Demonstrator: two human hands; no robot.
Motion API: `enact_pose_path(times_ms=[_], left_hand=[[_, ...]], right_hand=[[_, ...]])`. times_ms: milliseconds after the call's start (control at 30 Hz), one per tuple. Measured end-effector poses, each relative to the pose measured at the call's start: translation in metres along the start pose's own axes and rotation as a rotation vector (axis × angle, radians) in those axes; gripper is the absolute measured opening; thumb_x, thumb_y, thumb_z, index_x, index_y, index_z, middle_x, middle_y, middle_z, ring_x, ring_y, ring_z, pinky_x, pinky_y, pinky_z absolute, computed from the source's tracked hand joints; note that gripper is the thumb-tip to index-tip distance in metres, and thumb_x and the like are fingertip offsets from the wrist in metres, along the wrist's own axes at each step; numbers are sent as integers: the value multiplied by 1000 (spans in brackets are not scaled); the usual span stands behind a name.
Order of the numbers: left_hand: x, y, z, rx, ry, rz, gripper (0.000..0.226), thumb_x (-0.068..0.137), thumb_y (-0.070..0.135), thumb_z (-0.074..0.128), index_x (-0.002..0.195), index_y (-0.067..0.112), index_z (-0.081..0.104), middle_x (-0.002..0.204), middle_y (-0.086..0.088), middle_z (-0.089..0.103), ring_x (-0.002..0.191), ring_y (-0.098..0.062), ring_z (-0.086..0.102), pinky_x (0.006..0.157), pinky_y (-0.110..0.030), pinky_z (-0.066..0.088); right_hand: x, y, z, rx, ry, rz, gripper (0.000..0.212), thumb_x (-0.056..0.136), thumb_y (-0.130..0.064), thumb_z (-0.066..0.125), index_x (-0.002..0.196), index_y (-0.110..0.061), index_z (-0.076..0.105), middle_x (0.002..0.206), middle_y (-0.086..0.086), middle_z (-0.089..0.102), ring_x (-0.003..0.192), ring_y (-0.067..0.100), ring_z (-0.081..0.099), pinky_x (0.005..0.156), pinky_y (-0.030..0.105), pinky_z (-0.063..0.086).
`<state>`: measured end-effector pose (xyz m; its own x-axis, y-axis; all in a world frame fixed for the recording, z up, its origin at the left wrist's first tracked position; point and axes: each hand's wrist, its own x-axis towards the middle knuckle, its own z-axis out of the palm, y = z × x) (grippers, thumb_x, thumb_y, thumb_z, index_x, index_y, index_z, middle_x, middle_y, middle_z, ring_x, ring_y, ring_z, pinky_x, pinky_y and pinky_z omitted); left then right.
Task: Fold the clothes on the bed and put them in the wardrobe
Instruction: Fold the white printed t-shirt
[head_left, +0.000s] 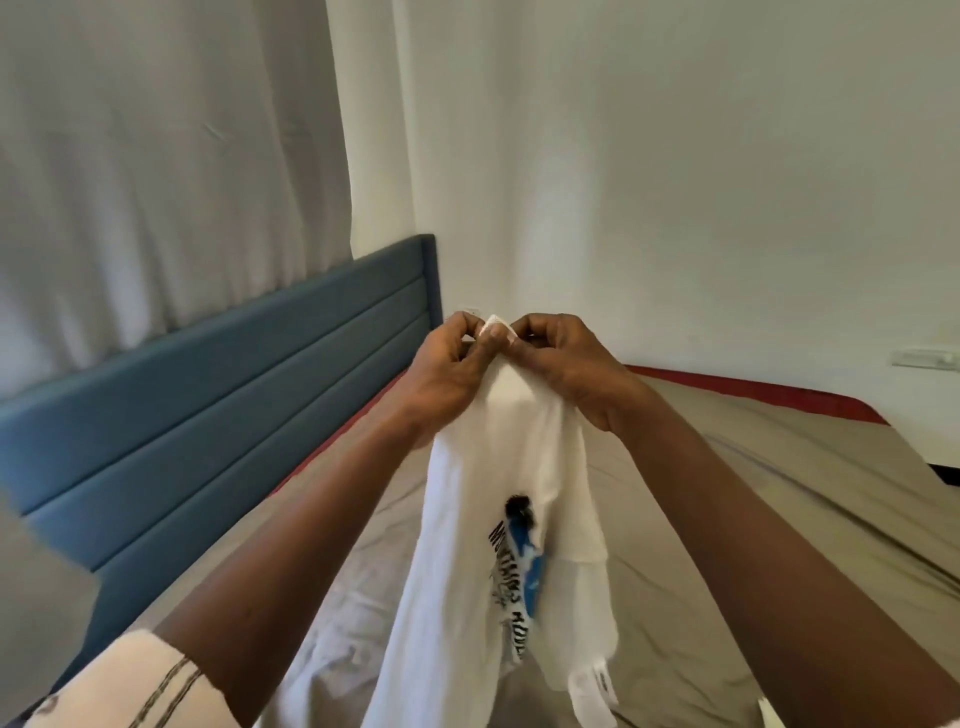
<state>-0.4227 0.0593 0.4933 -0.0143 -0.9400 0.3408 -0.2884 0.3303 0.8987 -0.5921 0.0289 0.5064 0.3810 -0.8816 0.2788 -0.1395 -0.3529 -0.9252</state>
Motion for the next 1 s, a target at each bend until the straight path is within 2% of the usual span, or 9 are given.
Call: enact_pose_path(times_ms=[167,300,400,500,600,700,833,900,1000], left_hand=[[-19,-45,-15,53,-398,-352,82,71,61,89,138,30,54,125,-1,73,110,-24,73,91,-48,61],[-34,-78,-42,557,-539,-446,76,61,64,87,127,35,64,120,9,73,108,-13,70,99,-43,58],[-32,-77,-61,586,-288,-339,68,56,71,80,107,27,73,102,4,77,94,-16,73,88,-46,62],[-42,-57,-62,335,38,-85,59,70,66,78,87,9,70,82,-16,72,71,-27,71,67,-44,58],[-55,-39,-52,64,-161,-149,57,81,43,83,98,-7,61,97,-28,70,83,-40,71,75,-48,58],[-53,-40,-43,429,-149,-182,20,86,26,82,90,16,65,88,-3,74,86,-26,73,76,-43,61],[-52,-37,-37,819,378,130,32,80,36,83,97,30,57,77,10,65,72,-19,65,66,-37,52],[-52,-33,-41,727,161,-7,35,77,48,85,101,31,66,82,9,72,77,-15,69,72,-41,59],[-62,-31,-42,90,-414,-394,43,80,38,86,112,10,74,107,-10,79,98,-28,76,86,-46,62]], right_hand=[[-6,7,6,-25,126,-114,13,105,-28,60,100,-18,67,83,-2,70,74,9,63,68,22,50],[-7,17,-6,32,283,-133,9,107,-23,56,107,-24,65,91,-6,66,74,-3,60,66,12,47],[-4,35,-16,-90,423,-109,11,107,-22,54,108,-26,64,94,-6,67,80,3,59,71,20,46],[-2,51,-21,-319,548,-17,13,104,-21,54,109,-25,65,92,-7,66,85,15,59,77,31,47],[-4,58,-21,-448,655,50,15,101,-20,55,111,-20,67,99,-4,68,88,16,56,78,29,41],[-2,62,-12,-408,715,49,16,101,-21,57,112,-18,68,112,5,66,97,22,62,81,29,44],[-6,57,0,-315,834,134,8,103,-31,52,104,-31,60,98,1,71,88,26,69,77,37,56],[-7,52,3,-84,840,119,10,106,-25,46,105,-27,56,91,4,73,66,24,74,62,37,60],[-7,44,6,208,830,116,14,108,-14,42,110,-19,54,100,13,71,57,25,75,50,34,60]])
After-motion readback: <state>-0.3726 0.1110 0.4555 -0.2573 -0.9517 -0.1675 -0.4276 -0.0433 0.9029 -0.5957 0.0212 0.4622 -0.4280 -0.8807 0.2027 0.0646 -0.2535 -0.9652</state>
